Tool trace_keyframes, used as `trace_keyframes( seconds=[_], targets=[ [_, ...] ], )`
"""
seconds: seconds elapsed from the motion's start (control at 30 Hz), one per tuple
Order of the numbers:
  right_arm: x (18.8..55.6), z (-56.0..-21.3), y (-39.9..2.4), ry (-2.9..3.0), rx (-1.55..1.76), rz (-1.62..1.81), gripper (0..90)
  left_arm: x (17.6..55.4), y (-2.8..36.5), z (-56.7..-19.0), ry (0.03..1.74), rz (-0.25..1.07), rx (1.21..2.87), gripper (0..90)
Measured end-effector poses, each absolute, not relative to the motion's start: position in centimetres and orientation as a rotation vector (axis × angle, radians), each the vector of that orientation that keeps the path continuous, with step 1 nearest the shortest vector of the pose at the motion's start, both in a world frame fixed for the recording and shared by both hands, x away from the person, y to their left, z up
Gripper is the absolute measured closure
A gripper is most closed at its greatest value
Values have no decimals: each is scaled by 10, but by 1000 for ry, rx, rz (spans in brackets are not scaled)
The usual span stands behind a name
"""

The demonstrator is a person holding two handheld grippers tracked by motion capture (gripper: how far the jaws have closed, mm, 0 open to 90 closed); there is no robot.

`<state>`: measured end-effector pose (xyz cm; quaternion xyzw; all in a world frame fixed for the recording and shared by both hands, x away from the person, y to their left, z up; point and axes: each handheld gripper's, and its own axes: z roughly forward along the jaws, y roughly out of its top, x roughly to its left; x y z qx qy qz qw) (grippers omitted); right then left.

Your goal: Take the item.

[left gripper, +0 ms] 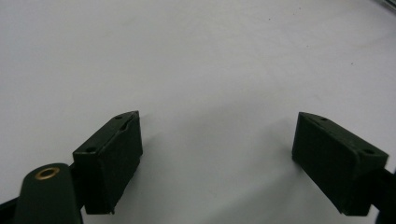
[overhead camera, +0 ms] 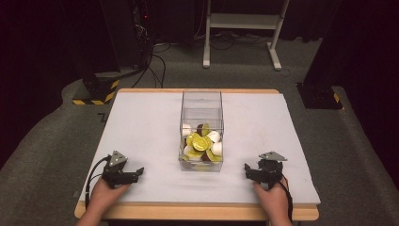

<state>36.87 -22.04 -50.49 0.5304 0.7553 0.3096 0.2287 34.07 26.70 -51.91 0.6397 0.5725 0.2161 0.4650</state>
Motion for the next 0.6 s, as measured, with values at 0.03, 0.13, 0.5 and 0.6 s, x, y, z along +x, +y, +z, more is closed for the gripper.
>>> trace_keyframes(
  seconds=[0.03,0.13,0.5,0.6],
  targets=[
    [369,-505,-220,2080,1460,853,133,341,267,-519,1407,530,1568,162],
    [369,-505,-220,2080,1461,853,133,341,267,-519,1408,529,1567,163],
    [369,-505,-220,2080,1462,852,133,340,266,-519,1412,546,1570,163],
    [369,-505,-220,2080,1462,852,133,341,266,-519,1417,542,1573,162]
  ],
)
